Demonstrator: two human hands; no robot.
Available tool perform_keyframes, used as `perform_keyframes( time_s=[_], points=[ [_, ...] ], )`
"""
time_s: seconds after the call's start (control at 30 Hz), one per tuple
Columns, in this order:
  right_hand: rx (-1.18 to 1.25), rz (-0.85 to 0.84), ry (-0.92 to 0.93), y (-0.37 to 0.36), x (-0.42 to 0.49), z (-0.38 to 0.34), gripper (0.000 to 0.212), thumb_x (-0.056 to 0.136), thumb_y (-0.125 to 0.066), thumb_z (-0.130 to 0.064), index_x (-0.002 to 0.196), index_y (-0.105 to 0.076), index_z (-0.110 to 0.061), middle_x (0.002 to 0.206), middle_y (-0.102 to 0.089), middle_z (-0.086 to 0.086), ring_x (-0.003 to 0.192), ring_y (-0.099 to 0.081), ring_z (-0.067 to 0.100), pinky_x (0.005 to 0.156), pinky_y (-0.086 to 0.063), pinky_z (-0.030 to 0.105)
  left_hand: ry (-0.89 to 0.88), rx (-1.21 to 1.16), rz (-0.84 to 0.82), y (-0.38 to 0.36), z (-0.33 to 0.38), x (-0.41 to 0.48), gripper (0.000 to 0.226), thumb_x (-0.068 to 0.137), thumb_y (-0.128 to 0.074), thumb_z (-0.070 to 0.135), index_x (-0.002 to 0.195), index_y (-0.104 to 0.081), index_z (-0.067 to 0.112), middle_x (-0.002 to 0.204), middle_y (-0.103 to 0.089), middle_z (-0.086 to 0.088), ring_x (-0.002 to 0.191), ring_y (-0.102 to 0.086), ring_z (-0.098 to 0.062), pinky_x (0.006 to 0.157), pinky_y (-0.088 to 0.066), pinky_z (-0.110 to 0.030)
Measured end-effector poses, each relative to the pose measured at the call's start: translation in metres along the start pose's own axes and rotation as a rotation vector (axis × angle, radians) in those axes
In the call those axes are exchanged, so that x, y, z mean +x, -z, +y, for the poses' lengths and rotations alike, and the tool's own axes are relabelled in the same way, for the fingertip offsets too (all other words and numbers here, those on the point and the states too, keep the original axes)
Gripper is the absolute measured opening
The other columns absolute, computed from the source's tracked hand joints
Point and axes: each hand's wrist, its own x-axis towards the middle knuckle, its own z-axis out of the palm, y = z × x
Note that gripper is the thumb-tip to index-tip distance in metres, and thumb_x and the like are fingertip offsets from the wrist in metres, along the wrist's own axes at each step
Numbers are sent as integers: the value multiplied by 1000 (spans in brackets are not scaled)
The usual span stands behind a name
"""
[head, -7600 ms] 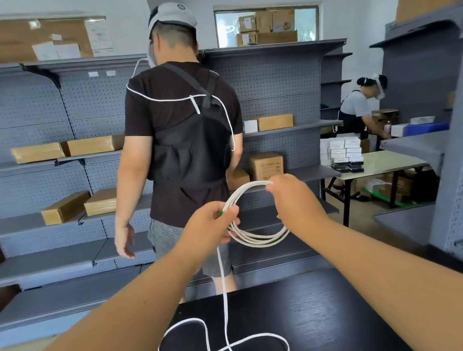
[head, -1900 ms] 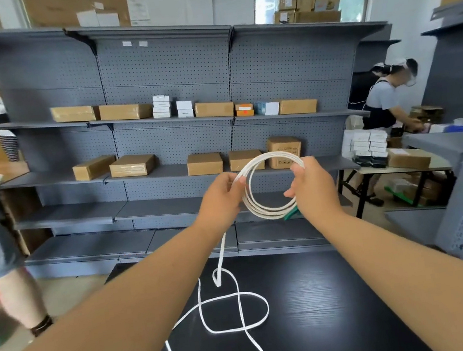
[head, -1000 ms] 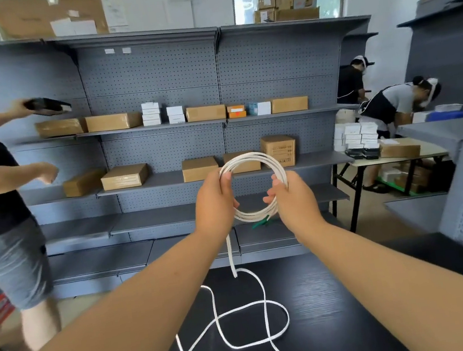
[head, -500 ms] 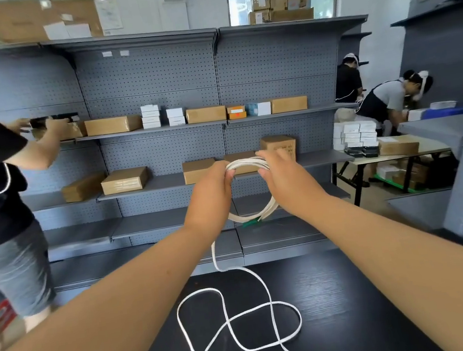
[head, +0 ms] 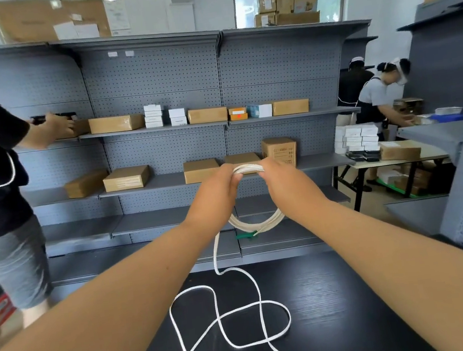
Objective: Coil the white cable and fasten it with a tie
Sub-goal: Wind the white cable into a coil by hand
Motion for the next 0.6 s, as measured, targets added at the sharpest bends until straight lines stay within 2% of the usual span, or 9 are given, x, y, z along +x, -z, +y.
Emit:
perform_keyframes(
  time_s=[0.03, 0.13, 0.17, 0.2, 0.27, 0.33, 0.4, 0.53, 0.6],
  points=[
    [-5, 1, -4, 1, -2, 2, 22, 101, -30, -21, 112, -44, -9, 85, -43, 5, 77, -48, 27, 62, -35, 35, 12, -24, -14, -2, 2, -2, 23, 100, -34, 27, 96, -49, 10, 79, -55, -8, 71, -58, -28, 63, -42, -36],
    [-18, 19, -40, 4, -7, 12, 17, 100, -32, -18, 109, -44, -10, 86, -48, 8, 76, -48, 28, 60, -35, 35, 73, -179, -31, -11, 6, -6, 11, 99, -37, 27, 98, -47, 21, 79, -55, 3, 64, -57, -10, 56, -39, -14],
    [-17, 30, -60, 6, -8, 16, 16, 100, -32, -17, 108, -44, -10, 85, -47, 8, 74, -47, 27, 59, -34, 35, 100, -234, -32, -14, 7, -7, 11, 99, -38, 27, 97, -47, 21, 80, -56, 4, 64, -58, -7, 56, -41, -10],
    [-12, 42, -81, 7, -9, 21, 15, 99, -32, -16, 107, -44, -11, 84, -46, 7, 74, -47, 27, 59, -33, 34, 123, -292, -36, -18, 7, -9, 11, 99, -39, 27, 96, -48, 20, 80, -57, 5, 65, -59, -7, 61, -44, -12],
    [32, 64, -124, 8, -10, 31, 14, 98, -32, -17, 104, -45, -12, 84, -47, 6, 74, -49, 27, 60, -40, 36, 152, -403, -54, -25, 7, -11, 11, 98, -42, 25, 91, -49, 21, 79, -60, 4, 72, -63, -12, 74, -53, -26],
    [168, 87, -190, 7, -11, 40, 13, 98, -33, -18, 98, -45, -14, 83, -51, 10, 73, -53, 29, 66, -51, 45, 168, -505, -71, -31, 10, -12, 13, 97, -43, 23, 86, -49, 24, 79, -61, 2, 77, -63, -16, 80, -56, -37],
    [296, 116, -253, 6, -13, 47, 13, 97, -33, -18, 92, -44, -15, 81, -52, 12, 71, -53, 29, 70, -53, 51, 187, -588, -83, -37, 14, -14, 13, 97, -44, 23, 87, -51, 25, 79, -63, 1, 79, -63, -17, 82, -56, -38],
    [362, 116, -277, 7, -18, 58, 9, 97, -40, -12, 93, -44, -19, 78, -50, 10, 68, -50, 27, 67, -52, 49, 248, -682, -103, -43, 21, -17, 13, 97, -44, 27, 95, -55, 22, 81, -66, 2, 80, -65, -13, 84, -55, -32],
    [377, 123, -283, 9, -19, 62, 8, 96, -42, -10, 95, -45, -18, 80, -52, 11, 67, -50, 27, 66, -54, 50, 255, -661, -111, -44, 23, -20, 16, 98, -42, 29, 94, -55, 20, 84, -68, 4, 79, -66, -12, 80, -53, -27]
  ],
)
